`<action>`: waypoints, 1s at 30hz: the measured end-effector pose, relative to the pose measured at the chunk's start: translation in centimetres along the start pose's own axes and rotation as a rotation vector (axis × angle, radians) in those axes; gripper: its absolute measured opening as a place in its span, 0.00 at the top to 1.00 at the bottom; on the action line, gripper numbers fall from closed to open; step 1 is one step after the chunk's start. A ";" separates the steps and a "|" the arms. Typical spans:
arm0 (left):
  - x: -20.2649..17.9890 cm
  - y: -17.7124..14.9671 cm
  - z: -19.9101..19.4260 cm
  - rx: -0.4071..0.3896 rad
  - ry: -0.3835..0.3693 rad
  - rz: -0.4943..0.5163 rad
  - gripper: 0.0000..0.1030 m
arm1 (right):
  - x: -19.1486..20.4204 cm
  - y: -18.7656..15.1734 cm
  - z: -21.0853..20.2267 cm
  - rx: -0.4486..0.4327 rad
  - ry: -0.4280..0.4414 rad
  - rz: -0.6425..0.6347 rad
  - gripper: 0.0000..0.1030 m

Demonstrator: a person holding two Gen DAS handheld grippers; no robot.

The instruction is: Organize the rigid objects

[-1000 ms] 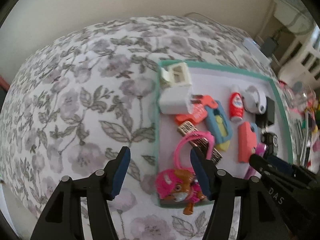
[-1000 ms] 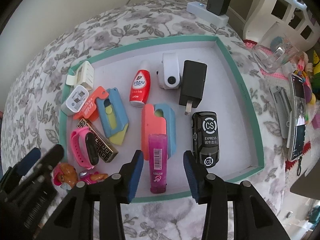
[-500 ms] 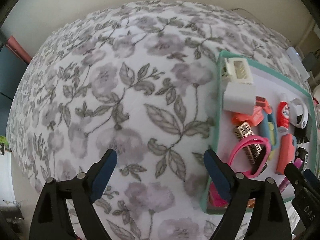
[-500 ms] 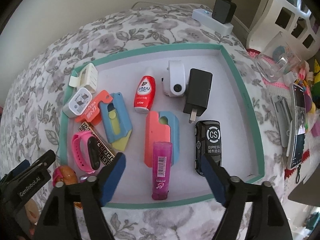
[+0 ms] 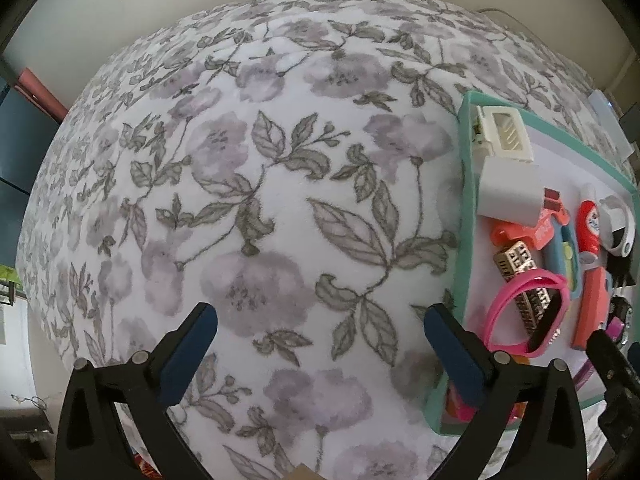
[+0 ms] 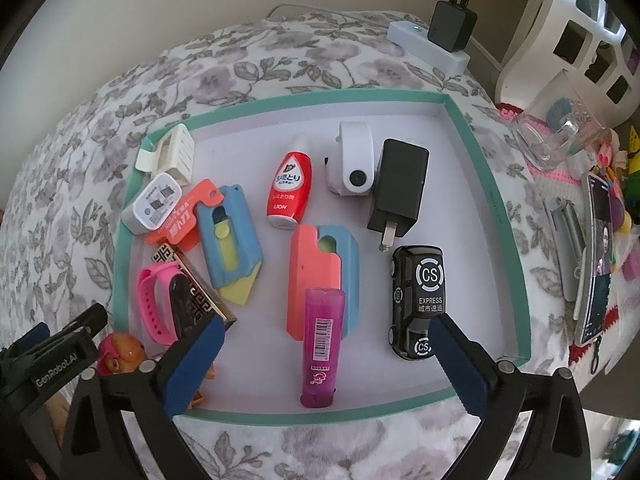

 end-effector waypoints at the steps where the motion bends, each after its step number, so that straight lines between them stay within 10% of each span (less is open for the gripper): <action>1: 0.3 0.2 0.3 0.002 0.004 0.000 0.00 | 0.0 0.0 0.0 -0.001 0.001 -0.001 0.00; 30: 2.8 -3.6 -4.6 -0.087 0.044 0.061 0.00 | 1.1 -3.8 -4.1 -0.081 0.027 -0.025 0.00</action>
Point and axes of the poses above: each gripper's, at about its wrist camera, not at the fingertips, and z roughly the way its jaws point, x to its left, y to its top, the point moved 8 cm from there along z, roughly the way its jaws point, and after that the axes turned 5 degrees about x, right-handed, at the moved point
